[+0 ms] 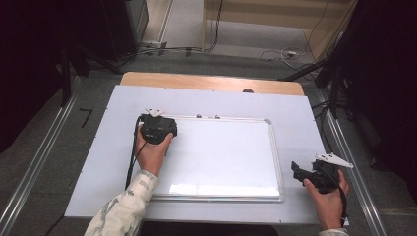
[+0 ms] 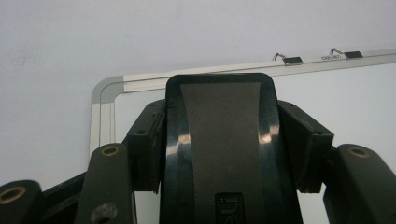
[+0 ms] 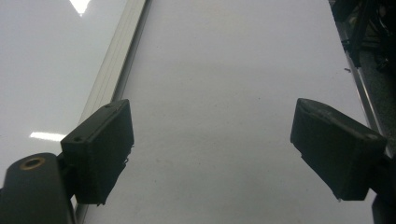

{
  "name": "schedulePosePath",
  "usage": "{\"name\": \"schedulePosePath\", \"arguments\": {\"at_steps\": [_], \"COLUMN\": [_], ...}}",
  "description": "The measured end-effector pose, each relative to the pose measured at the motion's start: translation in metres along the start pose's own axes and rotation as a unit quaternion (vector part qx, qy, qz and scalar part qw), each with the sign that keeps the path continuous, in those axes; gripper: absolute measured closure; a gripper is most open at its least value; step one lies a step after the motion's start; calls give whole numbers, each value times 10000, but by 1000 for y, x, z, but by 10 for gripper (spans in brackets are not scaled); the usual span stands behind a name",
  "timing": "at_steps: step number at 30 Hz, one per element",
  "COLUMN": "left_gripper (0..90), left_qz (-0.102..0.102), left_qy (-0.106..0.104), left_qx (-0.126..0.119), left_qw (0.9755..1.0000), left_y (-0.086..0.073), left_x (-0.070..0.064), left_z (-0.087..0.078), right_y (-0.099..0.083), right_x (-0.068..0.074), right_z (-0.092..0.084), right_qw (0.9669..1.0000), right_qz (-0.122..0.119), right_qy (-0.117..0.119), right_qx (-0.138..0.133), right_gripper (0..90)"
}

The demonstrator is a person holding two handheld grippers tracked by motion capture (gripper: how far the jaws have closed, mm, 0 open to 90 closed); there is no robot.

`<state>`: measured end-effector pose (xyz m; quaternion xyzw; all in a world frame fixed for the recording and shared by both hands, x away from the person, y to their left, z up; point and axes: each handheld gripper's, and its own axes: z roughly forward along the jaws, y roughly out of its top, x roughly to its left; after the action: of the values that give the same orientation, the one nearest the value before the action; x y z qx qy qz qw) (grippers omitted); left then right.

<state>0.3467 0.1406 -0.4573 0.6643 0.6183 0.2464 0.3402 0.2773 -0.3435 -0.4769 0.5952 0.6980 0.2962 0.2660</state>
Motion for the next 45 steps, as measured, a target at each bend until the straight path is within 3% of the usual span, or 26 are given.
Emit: {"name": "schedulePosePath", "arguments": {"at_steps": [8,22,29,45], "left_gripper": [407,407,407,405], "left_qz": [-133,-136,-313,-474], "left_qy": [-32,69,94,261], "left_qx": [16,-49,-39,-45], "left_qw": [9999,9999,9995,9985], "left_y": [-9,-25,-31,-55], "left_x": [6,6,7,10], "left_z": [-8,-19,-27,-45], "right_y": [0,0,1,3], "right_x": [1,2,2,5], "right_z": [0,1,1,1], "right_qw": [10000,10000,10000,9999], "right_qz": [-42,-53,-73,-149], "right_qy": [-14,-46,-39,-52], "right_qx": [-5,28,-7,-14], "right_gripper": [120,120,120,120]}}
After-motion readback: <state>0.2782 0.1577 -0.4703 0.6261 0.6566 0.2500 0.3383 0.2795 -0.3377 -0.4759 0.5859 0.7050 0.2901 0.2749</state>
